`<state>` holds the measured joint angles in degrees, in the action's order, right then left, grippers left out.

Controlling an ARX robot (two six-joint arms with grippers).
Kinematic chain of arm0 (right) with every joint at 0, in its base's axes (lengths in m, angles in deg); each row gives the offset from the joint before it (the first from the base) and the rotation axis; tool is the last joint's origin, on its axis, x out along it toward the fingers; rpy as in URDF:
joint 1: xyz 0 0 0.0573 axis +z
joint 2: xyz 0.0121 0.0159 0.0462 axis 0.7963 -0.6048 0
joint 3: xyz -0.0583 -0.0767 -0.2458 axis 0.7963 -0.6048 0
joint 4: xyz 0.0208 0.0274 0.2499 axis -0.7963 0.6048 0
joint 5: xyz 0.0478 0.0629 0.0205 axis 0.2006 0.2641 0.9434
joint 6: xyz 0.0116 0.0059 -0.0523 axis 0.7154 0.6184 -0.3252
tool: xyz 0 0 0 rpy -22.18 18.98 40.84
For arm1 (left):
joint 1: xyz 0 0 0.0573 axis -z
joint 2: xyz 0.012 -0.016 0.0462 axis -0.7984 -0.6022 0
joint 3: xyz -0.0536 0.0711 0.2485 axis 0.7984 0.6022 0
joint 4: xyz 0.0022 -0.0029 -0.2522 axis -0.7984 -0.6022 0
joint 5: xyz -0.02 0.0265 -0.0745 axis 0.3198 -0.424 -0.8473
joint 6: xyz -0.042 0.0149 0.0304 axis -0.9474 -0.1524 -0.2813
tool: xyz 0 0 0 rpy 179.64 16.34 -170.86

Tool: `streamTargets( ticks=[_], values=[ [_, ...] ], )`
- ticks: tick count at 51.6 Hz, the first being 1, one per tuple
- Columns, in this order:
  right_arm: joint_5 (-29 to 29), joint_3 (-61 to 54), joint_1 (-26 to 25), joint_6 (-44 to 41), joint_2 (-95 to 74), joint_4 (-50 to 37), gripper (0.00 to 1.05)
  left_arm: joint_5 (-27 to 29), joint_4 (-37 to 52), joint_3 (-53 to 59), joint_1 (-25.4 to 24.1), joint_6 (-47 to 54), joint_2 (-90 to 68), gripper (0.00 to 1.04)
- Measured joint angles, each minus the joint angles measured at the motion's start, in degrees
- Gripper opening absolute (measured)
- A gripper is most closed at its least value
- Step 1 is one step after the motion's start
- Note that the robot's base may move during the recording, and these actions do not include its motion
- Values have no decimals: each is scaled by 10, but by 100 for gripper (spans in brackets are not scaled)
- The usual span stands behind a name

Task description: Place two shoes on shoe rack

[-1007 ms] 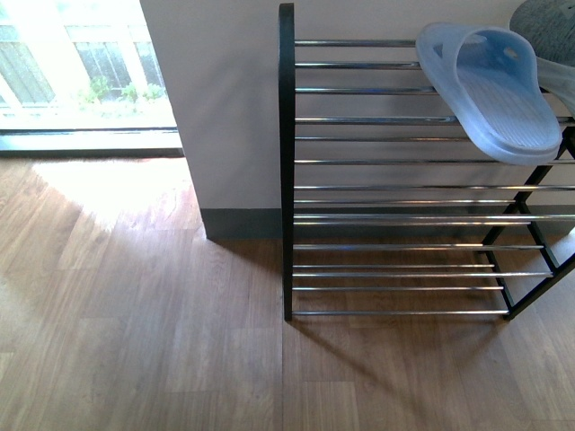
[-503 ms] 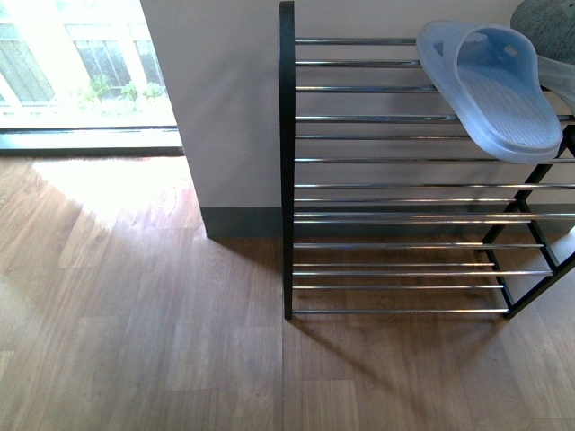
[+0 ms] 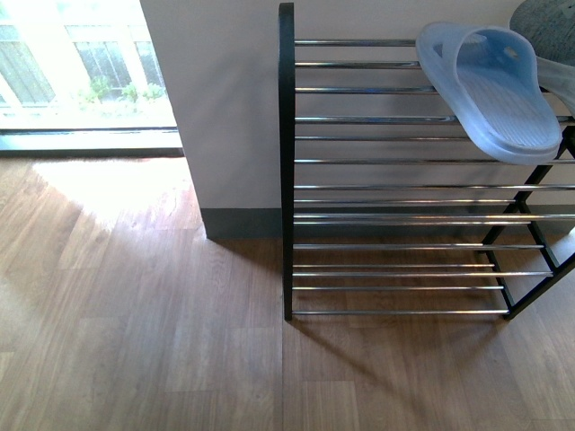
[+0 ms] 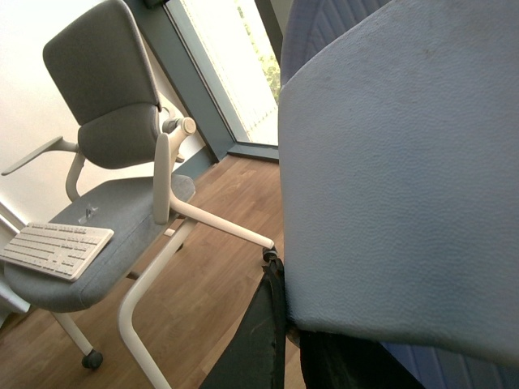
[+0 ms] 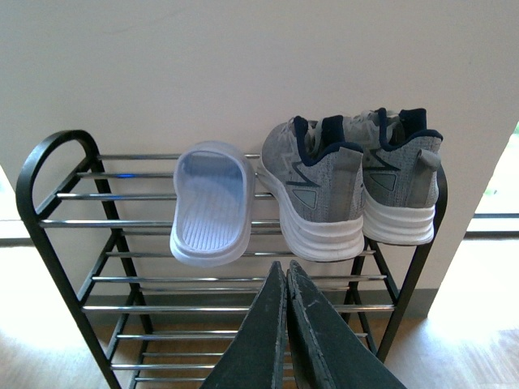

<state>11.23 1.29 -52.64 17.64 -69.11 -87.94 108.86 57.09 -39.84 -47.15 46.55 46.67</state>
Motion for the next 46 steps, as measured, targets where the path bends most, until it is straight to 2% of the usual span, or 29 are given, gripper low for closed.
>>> streamTargets(
  ticks=[36, 38, 46],
  values=[
    [0, 0, 0, 0, 2, 1, 1, 0, 0, 0, 0, 0, 0, 2],
    [0, 0, 0, 0, 2, 1, 4, 0, 0, 0, 0, 0, 0, 2],
    [0, 0, 0, 0, 2, 1, 38, 0, 0, 0, 0, 0, 0, 2]
  ],
)
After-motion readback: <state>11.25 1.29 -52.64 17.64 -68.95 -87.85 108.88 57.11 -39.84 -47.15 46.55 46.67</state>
